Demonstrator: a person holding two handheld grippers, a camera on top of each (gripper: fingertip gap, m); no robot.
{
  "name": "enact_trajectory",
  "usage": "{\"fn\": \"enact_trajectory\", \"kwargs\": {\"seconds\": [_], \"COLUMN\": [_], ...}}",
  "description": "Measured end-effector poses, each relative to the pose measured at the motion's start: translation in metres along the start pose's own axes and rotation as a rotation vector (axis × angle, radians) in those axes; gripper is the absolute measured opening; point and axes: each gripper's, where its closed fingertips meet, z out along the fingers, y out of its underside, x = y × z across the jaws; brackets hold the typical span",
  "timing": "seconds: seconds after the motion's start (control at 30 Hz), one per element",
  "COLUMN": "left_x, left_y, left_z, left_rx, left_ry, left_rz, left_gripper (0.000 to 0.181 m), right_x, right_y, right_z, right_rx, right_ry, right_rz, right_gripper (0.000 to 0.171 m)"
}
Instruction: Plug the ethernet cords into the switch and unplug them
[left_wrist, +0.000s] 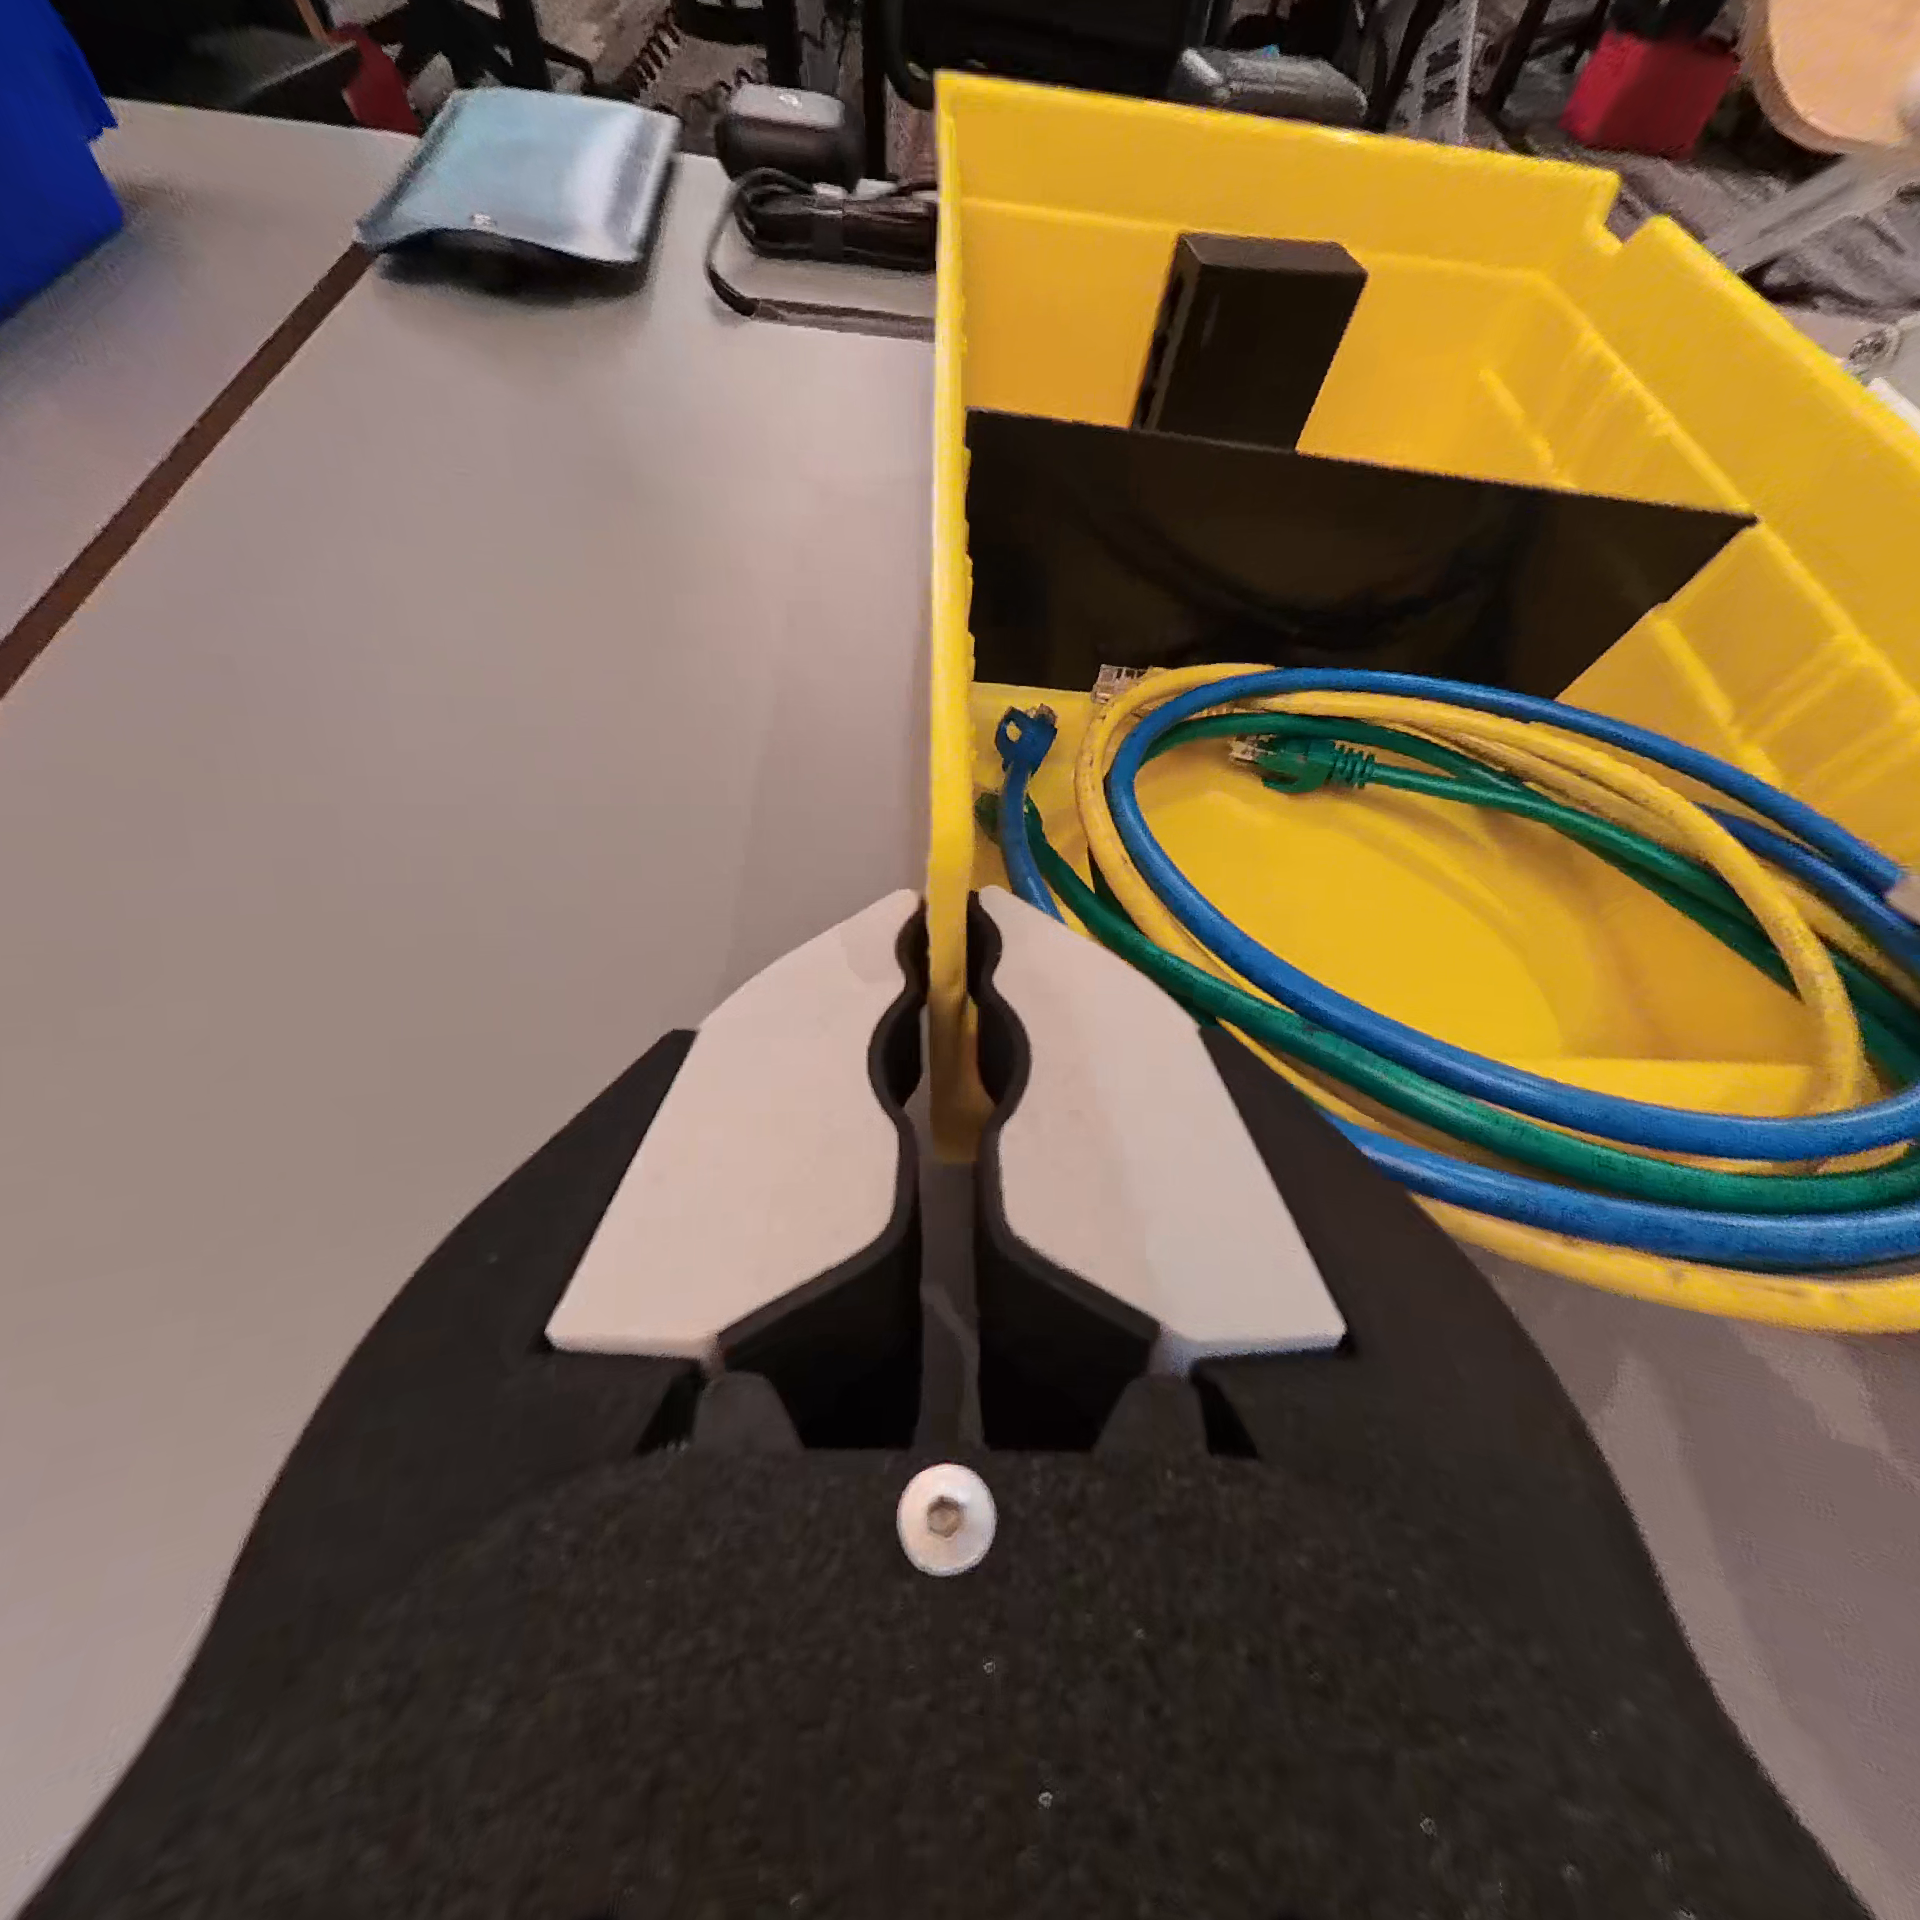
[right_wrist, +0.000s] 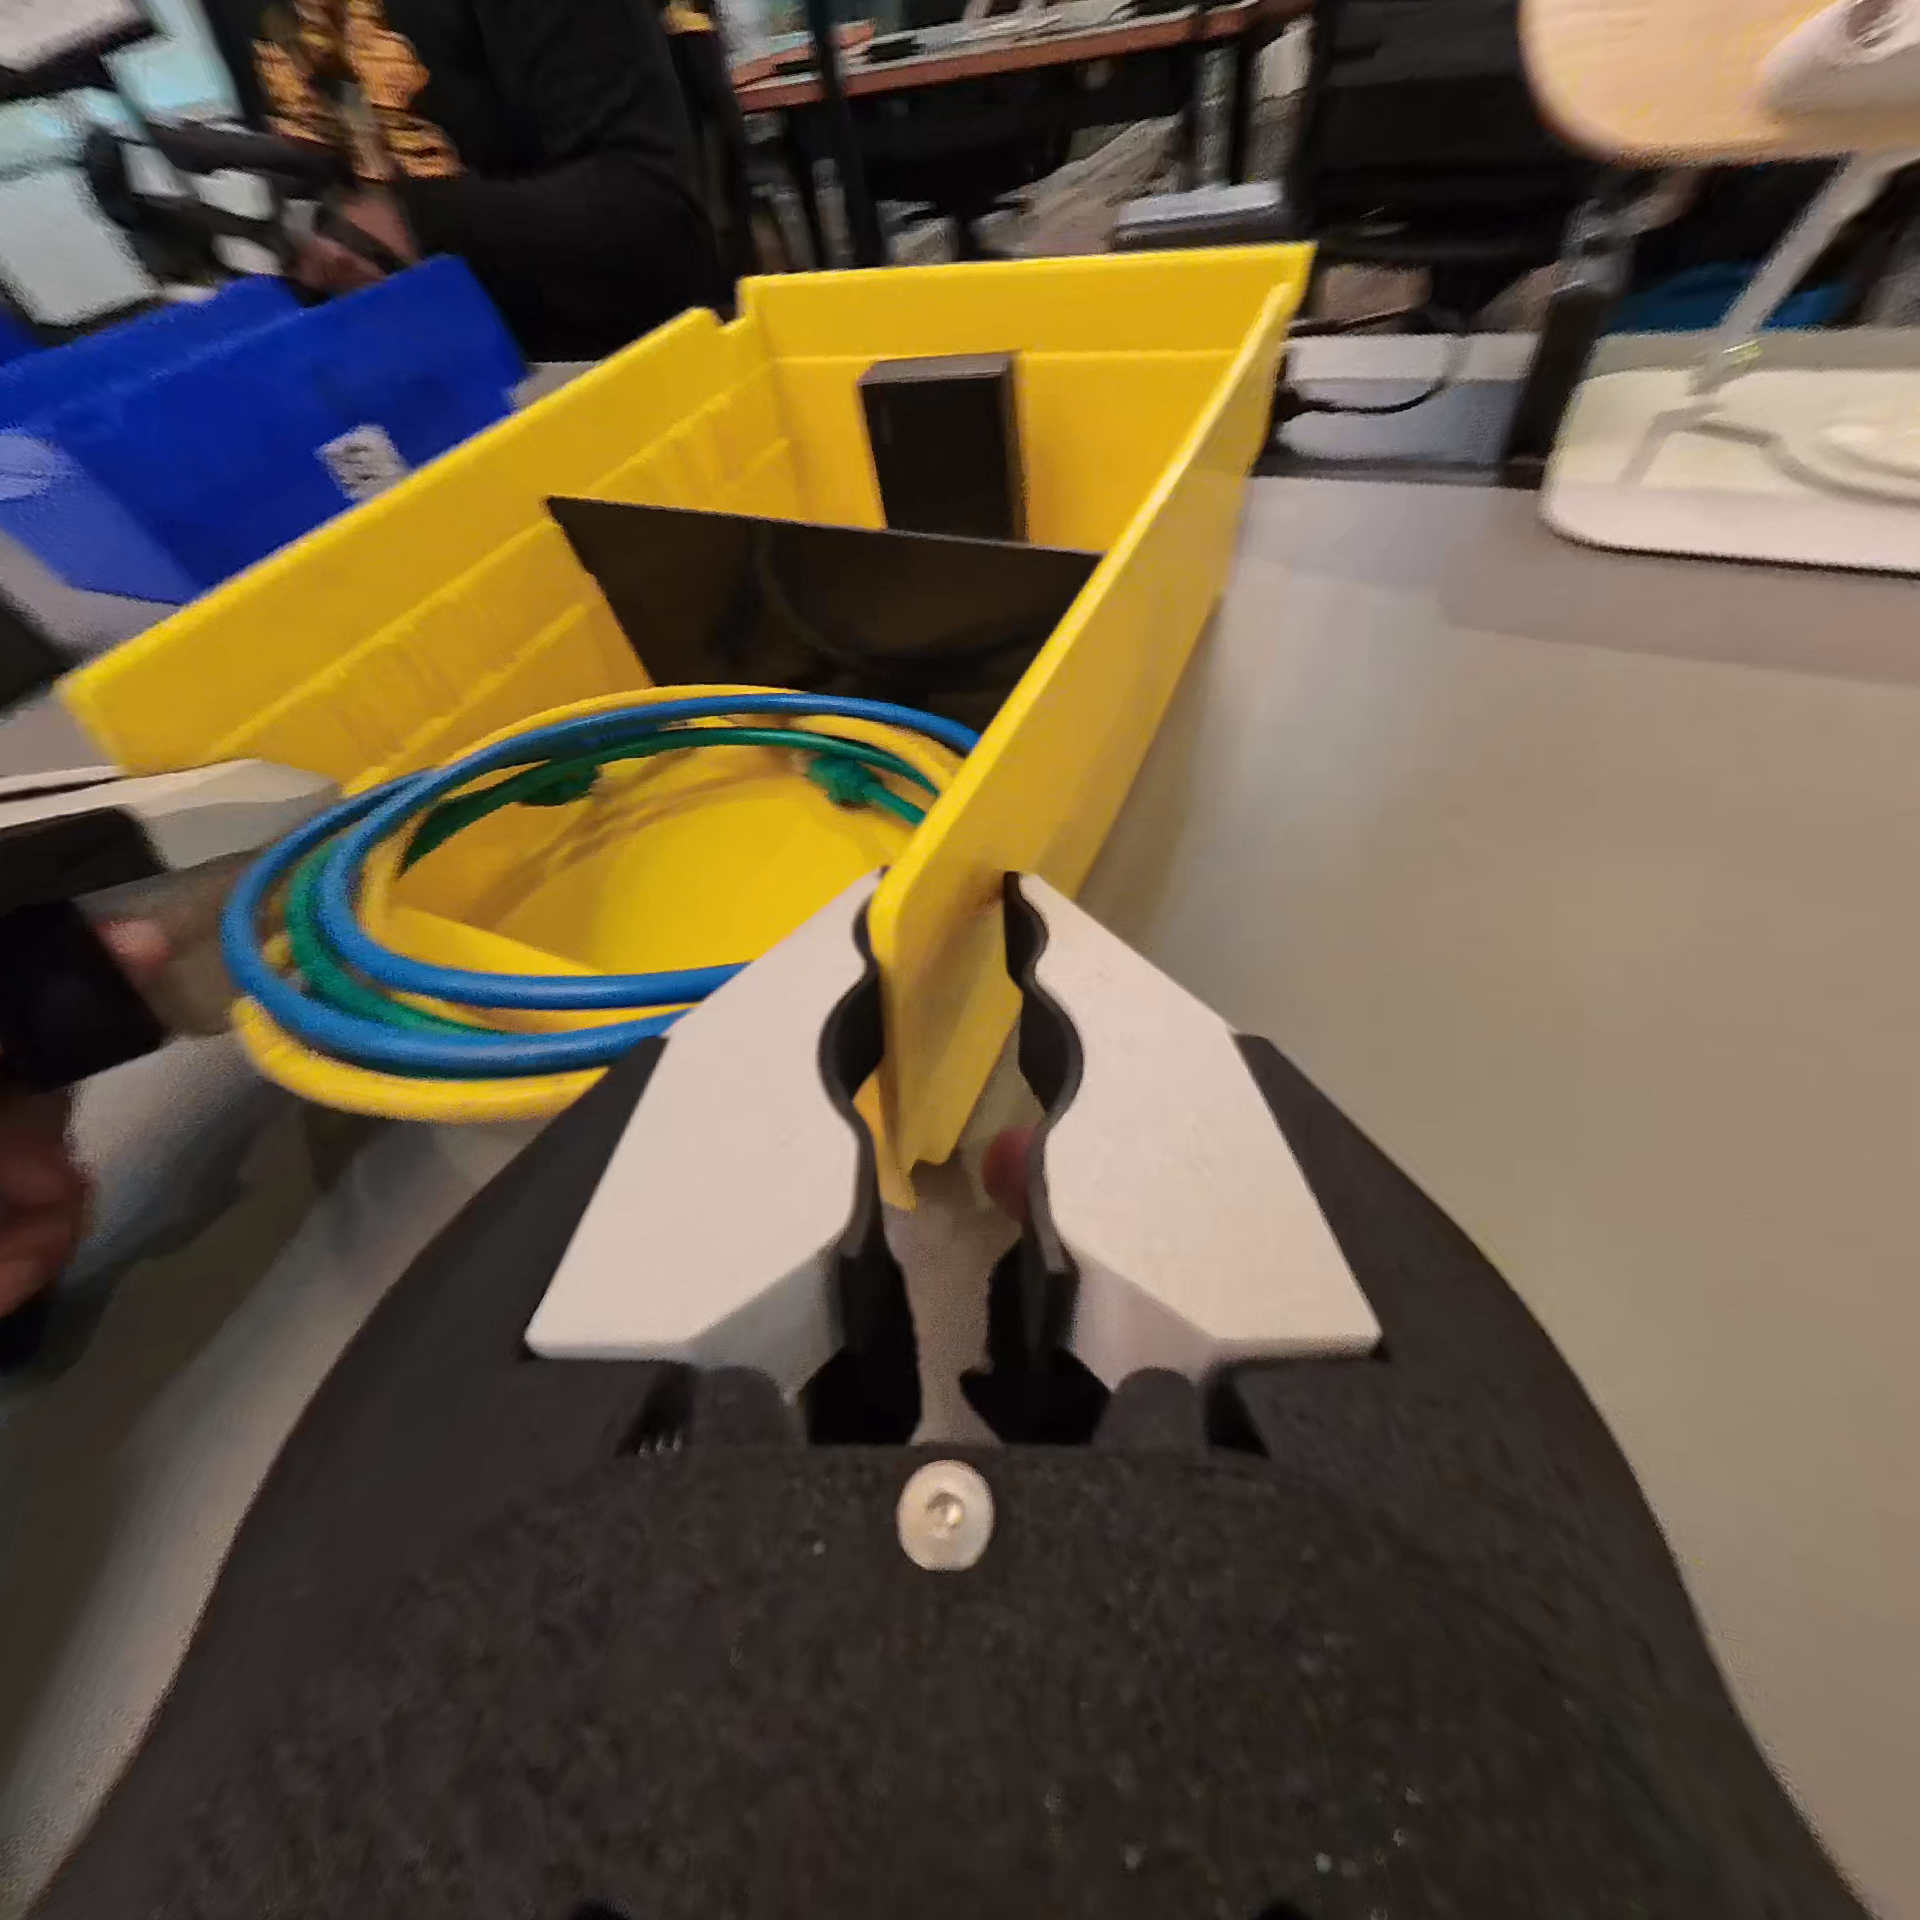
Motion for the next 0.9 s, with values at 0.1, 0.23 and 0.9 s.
{"fn": "enact_trajectory", "kwargs": {"seconds": [0.1, 0.23, 0.9], "left_x": [-0.01, -0.017, 0.18], "left_y": [-0.018, -0.036, 0.036], "left_z": [-0.019, -0.062, -0.071], "left_rx": [0.104, 0.197, 0.071], "left_ry": [-0.076, -0.174, 0.165], "left_rz": [-0.027, -0.017, -0.013], "left_gripper": [0.032, 0.038, 0.021], "right_x": [-0.006, 0.034, 0.405], "right_y": [-0.003, -0.013, 0.013], "right_z": [-0.02, -0.072, -0.305], "right_rx": [-0.041, -0.026, 0.183], "right_ry": [-0.26, -0.388, 0.23], "right_rz": [0.035, -0.074, 0.09], "right_gripper": [0.032, 0.037, 0.028]}}
